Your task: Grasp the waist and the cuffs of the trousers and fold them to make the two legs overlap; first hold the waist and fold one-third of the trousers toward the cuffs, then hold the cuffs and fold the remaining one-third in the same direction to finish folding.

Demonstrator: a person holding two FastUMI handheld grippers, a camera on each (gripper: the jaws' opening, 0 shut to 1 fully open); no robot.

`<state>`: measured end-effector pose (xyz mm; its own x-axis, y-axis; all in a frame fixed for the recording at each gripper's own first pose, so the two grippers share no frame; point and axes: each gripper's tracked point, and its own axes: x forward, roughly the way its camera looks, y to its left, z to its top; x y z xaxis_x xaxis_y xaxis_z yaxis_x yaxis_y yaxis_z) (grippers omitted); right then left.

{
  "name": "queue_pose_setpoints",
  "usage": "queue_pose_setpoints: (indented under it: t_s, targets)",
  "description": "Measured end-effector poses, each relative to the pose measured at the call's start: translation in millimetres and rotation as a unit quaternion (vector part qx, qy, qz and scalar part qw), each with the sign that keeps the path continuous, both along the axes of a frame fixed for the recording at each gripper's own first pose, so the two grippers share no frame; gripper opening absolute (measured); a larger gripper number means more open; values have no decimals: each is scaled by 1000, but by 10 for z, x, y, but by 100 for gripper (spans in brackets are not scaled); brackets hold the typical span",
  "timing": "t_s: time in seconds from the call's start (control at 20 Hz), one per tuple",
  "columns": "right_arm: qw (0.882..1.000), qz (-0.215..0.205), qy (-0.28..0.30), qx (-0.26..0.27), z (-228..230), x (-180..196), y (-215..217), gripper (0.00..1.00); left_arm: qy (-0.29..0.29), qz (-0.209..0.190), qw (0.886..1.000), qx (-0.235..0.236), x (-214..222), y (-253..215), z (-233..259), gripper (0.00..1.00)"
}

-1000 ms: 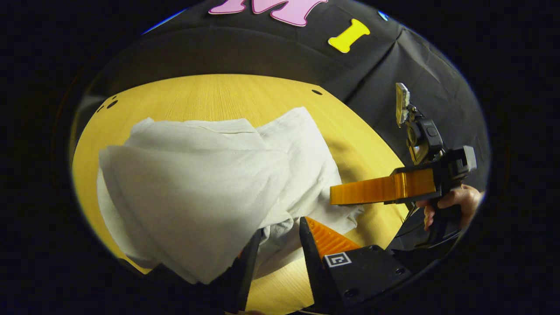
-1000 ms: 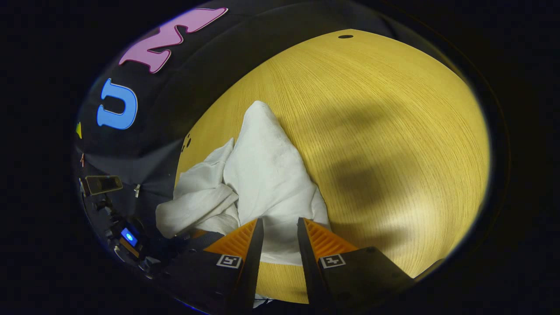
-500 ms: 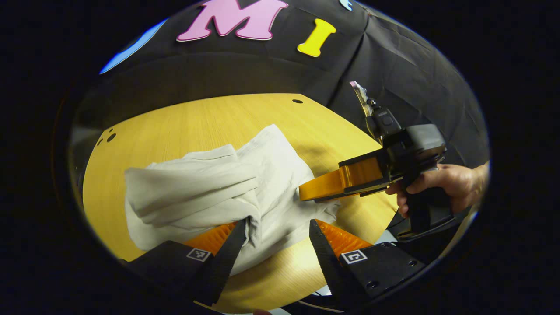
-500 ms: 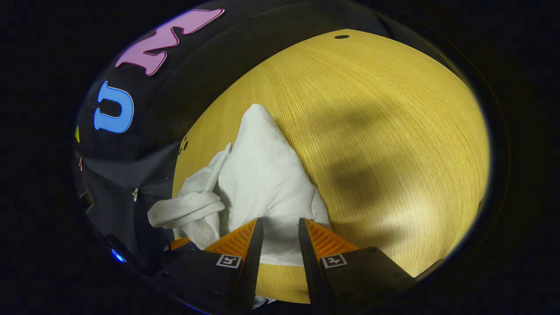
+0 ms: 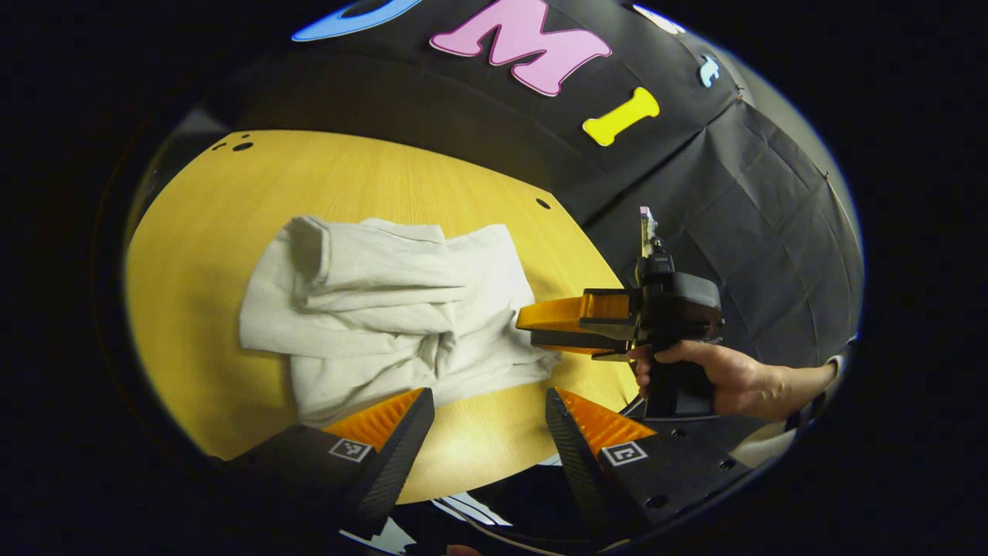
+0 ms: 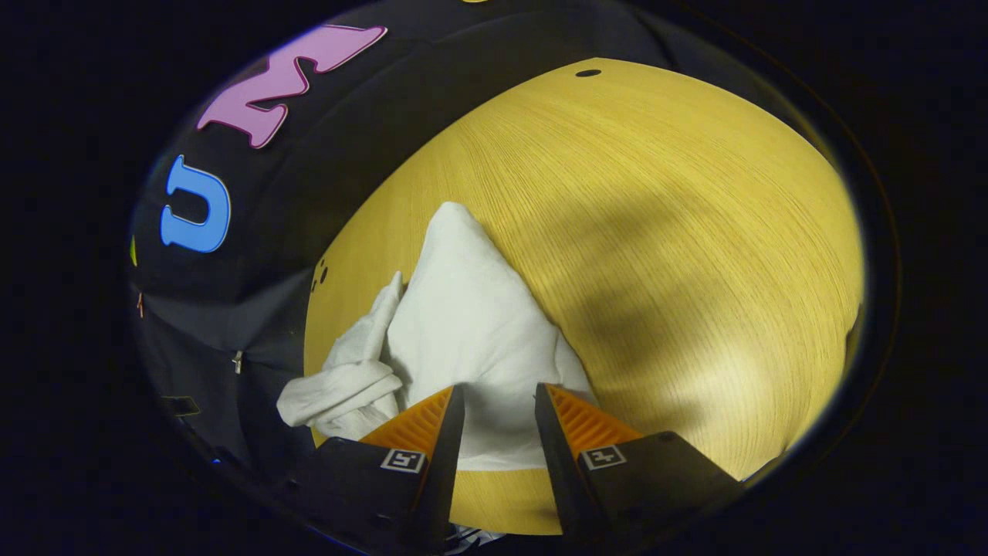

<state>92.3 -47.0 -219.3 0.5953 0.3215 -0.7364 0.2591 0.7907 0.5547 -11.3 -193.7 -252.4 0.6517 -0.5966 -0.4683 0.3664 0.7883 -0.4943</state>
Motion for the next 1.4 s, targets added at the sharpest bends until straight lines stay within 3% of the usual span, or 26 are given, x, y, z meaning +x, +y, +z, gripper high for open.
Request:
queue_pose_setpoints:
  t_s: [0.3,0.4,0.55,0.6,0.75,0.85,1.05,1.4]
  targets:
    - [992,26,-116,30,966,-11,306,60,-48,82,994,-52,191,596,569,92]
    - [988,33,-149,26,1246,-69,390,67,-72,99,990,-67,229,743,785,92]
    - [977,52,-205,0,1639,-193,472,68,-102,118,984,-81,227,914,1093,92]
    - [972,56,-229,-7,1782,-200,500,75,-108,125,982,-89,225,940,1161,92]
    - [957,69,-278,-38,2095,-294,581,80,-121,143,977,-103,164,1034,1331,92]
    - [951,74,-291,-68,2204,-337,582,97,-124,154,974,-107,88,1043,1395,92]
    - [947,79,-293,-109,2148,-368,606,98,-129,163,973,-100,-15,999,1374,92]
    - [960,92,-249,-87,1910,-369,741,98,-100,170,977,-82,-59,1016,1227,92]
